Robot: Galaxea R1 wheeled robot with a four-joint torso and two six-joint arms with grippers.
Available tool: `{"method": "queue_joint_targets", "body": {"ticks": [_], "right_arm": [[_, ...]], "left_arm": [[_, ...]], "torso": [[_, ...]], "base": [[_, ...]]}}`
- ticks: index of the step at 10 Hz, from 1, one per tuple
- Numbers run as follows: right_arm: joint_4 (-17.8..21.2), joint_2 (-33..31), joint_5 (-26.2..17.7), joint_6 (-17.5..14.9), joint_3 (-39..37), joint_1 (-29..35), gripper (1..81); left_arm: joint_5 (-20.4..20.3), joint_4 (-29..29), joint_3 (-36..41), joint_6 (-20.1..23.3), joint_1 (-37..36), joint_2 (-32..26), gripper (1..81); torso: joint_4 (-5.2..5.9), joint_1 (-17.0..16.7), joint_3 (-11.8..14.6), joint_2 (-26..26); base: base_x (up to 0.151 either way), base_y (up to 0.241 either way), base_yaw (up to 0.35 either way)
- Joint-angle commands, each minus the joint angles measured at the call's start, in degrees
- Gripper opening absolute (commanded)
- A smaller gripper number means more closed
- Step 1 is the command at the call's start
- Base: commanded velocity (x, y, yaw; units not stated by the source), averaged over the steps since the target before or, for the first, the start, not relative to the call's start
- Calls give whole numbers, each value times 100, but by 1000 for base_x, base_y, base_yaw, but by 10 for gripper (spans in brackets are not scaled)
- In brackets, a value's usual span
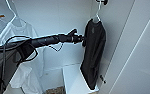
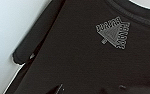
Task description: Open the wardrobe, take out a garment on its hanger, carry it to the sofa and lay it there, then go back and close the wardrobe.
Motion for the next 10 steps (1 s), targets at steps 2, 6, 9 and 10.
{"method": "queue_joint_targets", "body": {"ticks": [2, 6, 9, 10], "right_arm": [[59, 28, -389, -15, 33, 176, 811], [51, 37, -398, -6, 33, 176, 811], [33, 72, -398, -6, 33, 176, 811], [33, 81, -398, -6, 33, 168, 811]], "left_arm": [[-282, -178, -26, -696, -1518, 77, 811], [-653, -205, -43, -1516, -1922, 121, 811], [-715, -222, -96, -1920, -2177, 253, 811], [-715, -222, -200, -2007, -2265, 331, 811]], "torso": [[0, 0, 0, 0], [0, 0, -2, 0], [0, 2, -2, 0], [0, 2, -2, 0]], "base": [[0, 0, 0], [0, 0, 0], [0, 0, 0], [0, 0, 0]]}}
